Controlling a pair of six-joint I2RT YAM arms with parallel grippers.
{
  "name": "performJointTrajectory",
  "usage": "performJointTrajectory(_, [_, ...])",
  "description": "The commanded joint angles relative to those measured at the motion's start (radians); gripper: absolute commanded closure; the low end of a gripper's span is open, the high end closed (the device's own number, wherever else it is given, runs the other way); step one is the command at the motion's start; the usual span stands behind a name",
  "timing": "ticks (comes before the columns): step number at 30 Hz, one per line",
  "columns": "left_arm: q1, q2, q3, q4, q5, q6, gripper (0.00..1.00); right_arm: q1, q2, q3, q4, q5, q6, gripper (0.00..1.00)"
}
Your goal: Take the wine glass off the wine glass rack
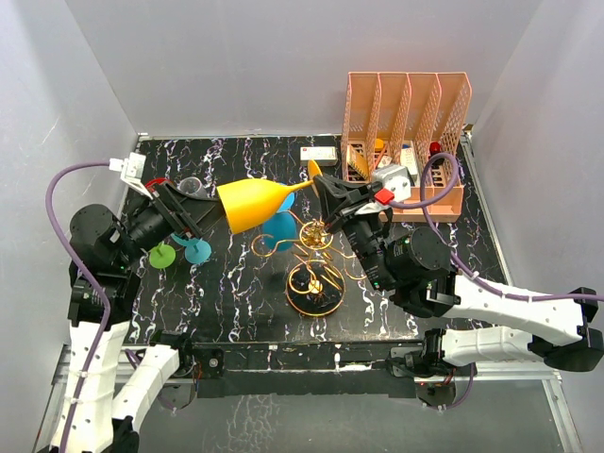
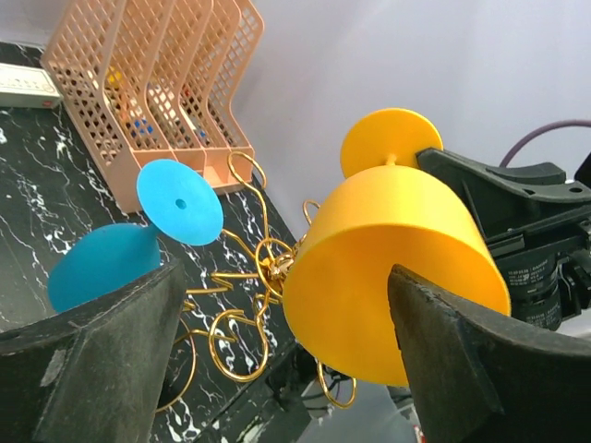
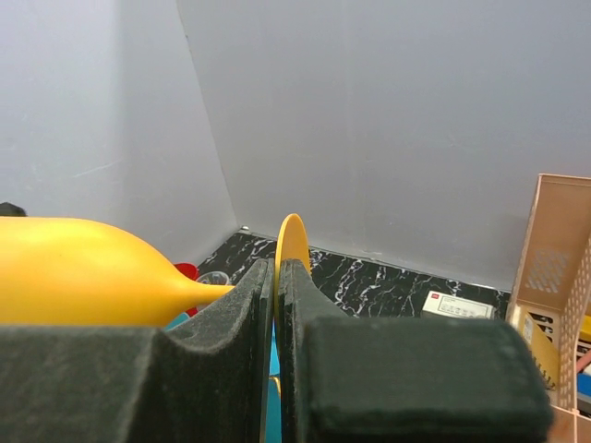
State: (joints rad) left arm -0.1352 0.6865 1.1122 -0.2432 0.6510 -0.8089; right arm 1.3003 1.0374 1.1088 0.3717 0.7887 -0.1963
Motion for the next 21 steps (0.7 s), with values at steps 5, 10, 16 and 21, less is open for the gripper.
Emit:
performJointTrajectory(5, [-0.009, 0.028, -0.013, 0.019, 0.102, -0.001, 0.4, -0.006, -0.008, 0.008, 0.076, -0.071, 0.041, 0.92])
performJointTrajectory(10, [-0.009, 0.027, -0.033, 0.038, 0.121, -0.022, 0.65, -0.008, 0.004, 0.006, 0.085, -0.072, 0.029, 0.92])
performJointTrajectory(16, [-0.009, 0.025, -0.026, -0.007, 0.097, -0.006, 0.95, -0.007, 0.019, 0.003, 0.092, -0.078, 0.017, 0.92])
performJointTrajectory(21, [-0.009, 0.023, 0.021, -0.106, 0.012, 0.052, 1.0, -0.009, 0.014, -0.015, 0.109, -0.063, -0.022, 0.76])
